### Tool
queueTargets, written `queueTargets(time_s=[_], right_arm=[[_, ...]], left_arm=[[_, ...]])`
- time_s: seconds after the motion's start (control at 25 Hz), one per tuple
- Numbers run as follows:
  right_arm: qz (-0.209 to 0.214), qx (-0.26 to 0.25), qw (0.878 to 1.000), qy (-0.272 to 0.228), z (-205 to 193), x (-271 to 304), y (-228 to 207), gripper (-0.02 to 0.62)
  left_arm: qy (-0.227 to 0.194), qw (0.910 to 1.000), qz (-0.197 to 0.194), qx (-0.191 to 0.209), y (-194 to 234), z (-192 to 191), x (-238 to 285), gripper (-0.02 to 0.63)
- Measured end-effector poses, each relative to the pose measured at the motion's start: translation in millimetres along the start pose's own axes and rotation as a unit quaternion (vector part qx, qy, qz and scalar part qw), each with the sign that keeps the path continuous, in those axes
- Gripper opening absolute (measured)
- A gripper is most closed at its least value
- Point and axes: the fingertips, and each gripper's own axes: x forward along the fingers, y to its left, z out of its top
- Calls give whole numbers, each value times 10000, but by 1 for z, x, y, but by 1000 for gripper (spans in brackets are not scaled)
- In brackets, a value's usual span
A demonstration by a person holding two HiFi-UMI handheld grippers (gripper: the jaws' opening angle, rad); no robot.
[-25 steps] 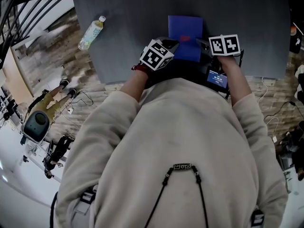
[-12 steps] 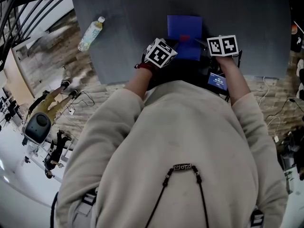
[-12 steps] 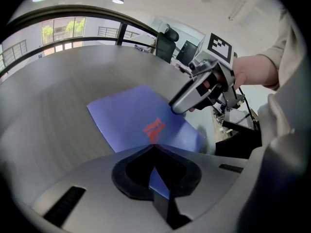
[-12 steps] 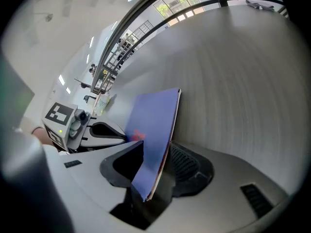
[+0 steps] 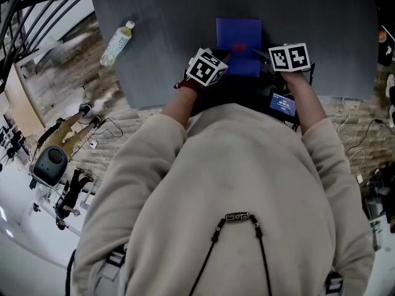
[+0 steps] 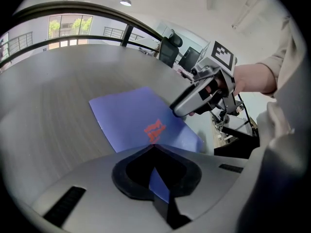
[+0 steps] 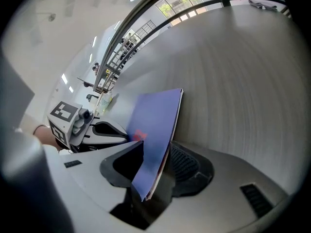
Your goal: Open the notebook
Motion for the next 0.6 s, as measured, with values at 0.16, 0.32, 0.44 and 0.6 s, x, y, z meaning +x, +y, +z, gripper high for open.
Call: queueTargets(time_s=[0.16,0.32,0.44,0.6], right_arm=[[89,44,9999,16,0,1,0,163],[144,80,9999,34,0,0,2,163],[210,73,9997,-25,3,-6,5,163],[478,-99,9987,-147,13,-18,22,163]], left_arm=[[0,10000,-16,-29,0,-1,0,6],[12,10000,-12,-29,0,-1,-1,5],[16,10000,-19,-28,0,-1,-1,6],[-21,10000,-47,-77,-1,1,-2,5]])
